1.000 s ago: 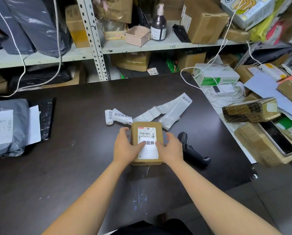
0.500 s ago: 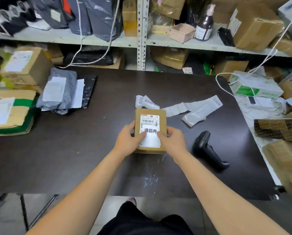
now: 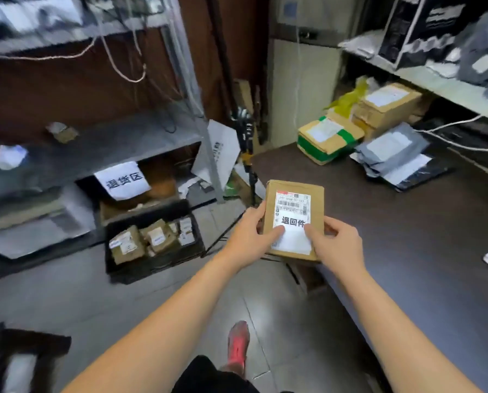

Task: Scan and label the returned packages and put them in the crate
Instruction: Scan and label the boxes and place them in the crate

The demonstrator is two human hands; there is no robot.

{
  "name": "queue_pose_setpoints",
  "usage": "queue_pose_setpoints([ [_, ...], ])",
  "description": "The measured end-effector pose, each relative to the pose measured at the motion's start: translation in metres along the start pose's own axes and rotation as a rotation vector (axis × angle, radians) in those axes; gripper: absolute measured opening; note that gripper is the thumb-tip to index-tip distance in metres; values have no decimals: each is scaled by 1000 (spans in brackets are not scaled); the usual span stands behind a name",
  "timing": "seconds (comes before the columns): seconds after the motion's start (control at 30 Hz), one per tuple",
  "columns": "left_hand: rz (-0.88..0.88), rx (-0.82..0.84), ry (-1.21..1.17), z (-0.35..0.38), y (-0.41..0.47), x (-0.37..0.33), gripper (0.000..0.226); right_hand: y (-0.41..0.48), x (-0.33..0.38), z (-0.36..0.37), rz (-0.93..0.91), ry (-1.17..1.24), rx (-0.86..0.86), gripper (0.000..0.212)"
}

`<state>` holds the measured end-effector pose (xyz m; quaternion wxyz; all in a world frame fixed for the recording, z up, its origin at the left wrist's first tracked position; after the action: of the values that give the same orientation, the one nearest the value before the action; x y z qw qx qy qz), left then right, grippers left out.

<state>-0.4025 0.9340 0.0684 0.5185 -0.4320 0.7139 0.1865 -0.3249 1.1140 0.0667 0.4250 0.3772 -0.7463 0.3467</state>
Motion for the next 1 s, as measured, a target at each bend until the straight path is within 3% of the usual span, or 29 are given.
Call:
queue_pose_setpoints([
  [0.1,-102,-138,-72,-65,-36,39,55,7,35,78,-71,-48,164,12],
  [0.2,-178,-247,-144,-125,-69,82,51,10,64,158,-145,-117,287,25],
  [0.33,-269,-341,-234,-199,-96,149,65,17,87,263,-199,-169,417,31],
  [0.7,-417,-458,-456,-351,-124,327,71,45,110,507,-83,-140,679,28],
  [0.87,-472,-515,-453,-390,-109,401,68,78,93,600,-20,-161,787,15],
  [1.0,-576,-561,-454,-411,-83,468,72,119,64,676,3,-221,863,25],
])
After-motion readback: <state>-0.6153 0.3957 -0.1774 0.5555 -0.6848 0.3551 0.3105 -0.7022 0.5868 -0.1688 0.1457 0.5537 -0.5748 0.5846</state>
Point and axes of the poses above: each hand's wrist, its own y-axis towards the middle knuckle, its own z-axis out of the palm, x = y × z, the point moved 6 cm from there along y, towards the middle knuckle, and after that the axes turned 6 degrees about x, right-handed, at the moved point
